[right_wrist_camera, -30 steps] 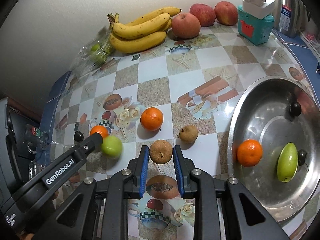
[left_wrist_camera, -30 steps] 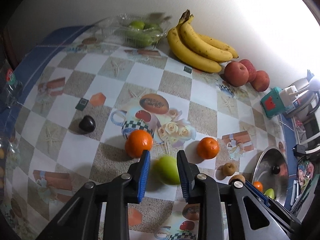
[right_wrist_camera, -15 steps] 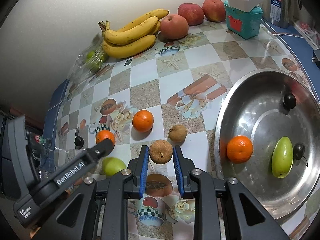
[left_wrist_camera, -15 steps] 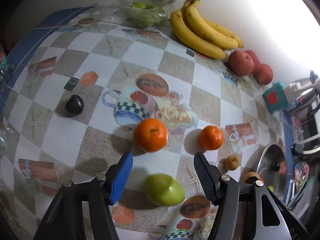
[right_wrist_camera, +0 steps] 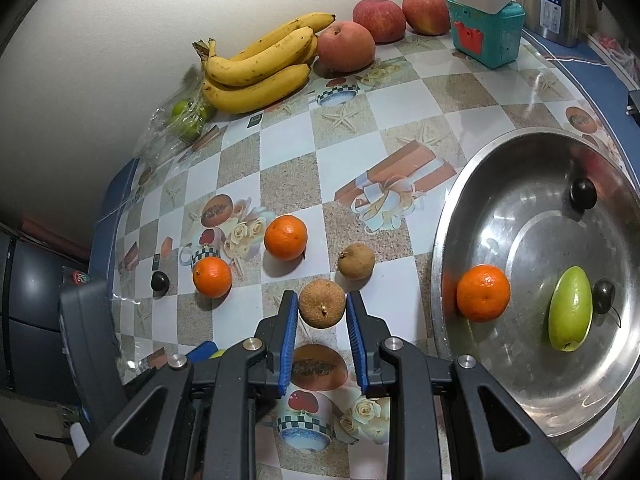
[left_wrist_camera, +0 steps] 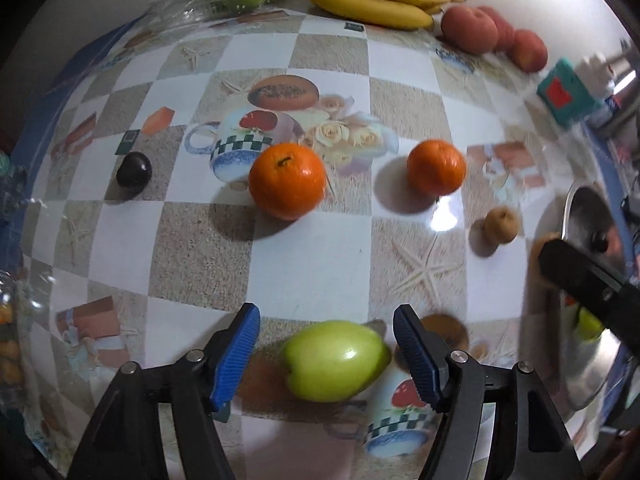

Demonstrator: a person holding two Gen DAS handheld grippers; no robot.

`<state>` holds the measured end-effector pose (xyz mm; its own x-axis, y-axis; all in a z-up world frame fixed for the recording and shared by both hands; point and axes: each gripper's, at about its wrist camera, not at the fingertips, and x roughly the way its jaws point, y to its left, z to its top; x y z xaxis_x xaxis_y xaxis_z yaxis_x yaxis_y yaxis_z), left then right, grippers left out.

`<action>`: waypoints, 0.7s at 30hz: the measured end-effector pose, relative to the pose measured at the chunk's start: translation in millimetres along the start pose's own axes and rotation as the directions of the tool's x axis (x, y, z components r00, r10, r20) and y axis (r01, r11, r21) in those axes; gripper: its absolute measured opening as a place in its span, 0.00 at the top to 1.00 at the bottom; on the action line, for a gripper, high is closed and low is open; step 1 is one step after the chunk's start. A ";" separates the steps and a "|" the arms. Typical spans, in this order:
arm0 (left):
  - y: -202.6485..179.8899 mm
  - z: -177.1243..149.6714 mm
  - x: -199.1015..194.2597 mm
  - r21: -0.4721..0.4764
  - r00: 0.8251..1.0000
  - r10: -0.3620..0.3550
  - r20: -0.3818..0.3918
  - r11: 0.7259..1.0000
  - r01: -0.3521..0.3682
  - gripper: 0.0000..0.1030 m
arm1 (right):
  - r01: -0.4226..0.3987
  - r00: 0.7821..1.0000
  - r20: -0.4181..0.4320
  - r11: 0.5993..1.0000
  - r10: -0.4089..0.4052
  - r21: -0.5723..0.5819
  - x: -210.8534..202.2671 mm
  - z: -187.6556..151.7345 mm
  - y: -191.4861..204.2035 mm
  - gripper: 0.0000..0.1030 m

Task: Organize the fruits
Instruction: 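Hold the brown fruit in the right tool while the left tool grasps the green pear, then carry the brown fruit and green pear over the basin with both tools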

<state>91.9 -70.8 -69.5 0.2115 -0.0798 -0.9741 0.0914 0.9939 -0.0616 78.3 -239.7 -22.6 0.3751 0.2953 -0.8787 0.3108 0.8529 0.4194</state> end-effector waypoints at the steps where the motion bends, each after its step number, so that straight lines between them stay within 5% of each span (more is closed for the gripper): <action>1: -2.8 -1.8 -0.2 0.019 1.000 0.018 0.001 1.000 -0.018 0.30 | -0.003 1.000 0.000 1.000 0.003 0.000 -0.3 -0.2 0.1 0.75; 5: -13.8 -8.0 0.1 0.067 0.999 0.047 0.000 0.997 -0.047 0.42 | -0.015 1.000 0.002 1.000 0.015 0.004 -3.1 -0.4 -0.9 0.75; 21: -13.3 8.1 -25.1 0.050 0.993 0.040 0.110 0.998 -0.046 0.43 | -0.023 1.000 -0.006 0.999 0.024 0.035 -4.9 1.6 -10.6 0.75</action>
<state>93.3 -82.6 -42.5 0.3210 -0.0476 -0.9459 0.1304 0.9914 -0.0056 74.6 -250.8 -22.3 0.3771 0.3181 -0.8698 0.3319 0.8304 0.4476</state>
